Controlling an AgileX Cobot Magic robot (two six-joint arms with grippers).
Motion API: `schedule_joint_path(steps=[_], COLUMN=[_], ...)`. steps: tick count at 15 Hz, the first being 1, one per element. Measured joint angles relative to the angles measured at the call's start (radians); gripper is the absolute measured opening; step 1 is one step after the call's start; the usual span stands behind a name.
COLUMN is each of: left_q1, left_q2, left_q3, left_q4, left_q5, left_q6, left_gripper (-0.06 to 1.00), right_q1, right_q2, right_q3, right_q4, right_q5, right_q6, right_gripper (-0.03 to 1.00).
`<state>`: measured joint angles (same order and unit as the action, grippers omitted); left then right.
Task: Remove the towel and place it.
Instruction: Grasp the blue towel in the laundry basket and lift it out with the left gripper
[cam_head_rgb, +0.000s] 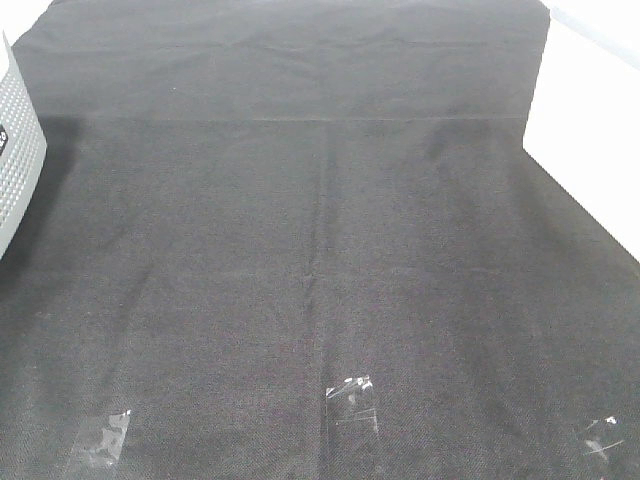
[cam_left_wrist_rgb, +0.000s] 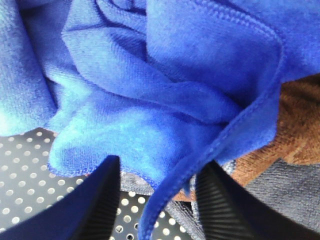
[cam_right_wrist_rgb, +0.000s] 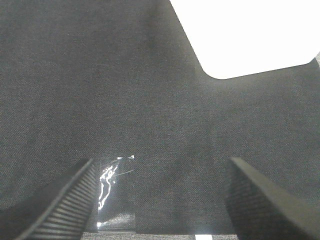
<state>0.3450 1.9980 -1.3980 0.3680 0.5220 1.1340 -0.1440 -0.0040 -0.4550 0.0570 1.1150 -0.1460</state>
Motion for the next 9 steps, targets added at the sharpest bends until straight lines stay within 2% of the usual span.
schedule_joint_path(steps=[4,6,7,9], left_q1=[0.000,0.000,0.000,0.000], left_q2=[0.000,0.000,0.000,0.000], left_q3=[0.000,0.000,0.000,0.000], left_q4=[-0.039,-0.052,-0.043,0.026], left_q5=[0.004,0.004,0.004,0.003], left_q6=[0.000,0.000,0.000,0.000], left_gripper=[0.41,0.37,0.30,0.10], right_q1=[0.000,0.000,0.000,0.000], right_q2=[0.000,0.000,0.000,0.000], right_q3=[0.000,0.000,0.000,0.000], right_q4=[0.000,0.000,0.000,0.000], right_q5=[0.000,0.000,0.000,0.000], right_q6=[0.000,0.000,0.000,0.000], right_gripper=[0.69,0.69,0.69,0.69])
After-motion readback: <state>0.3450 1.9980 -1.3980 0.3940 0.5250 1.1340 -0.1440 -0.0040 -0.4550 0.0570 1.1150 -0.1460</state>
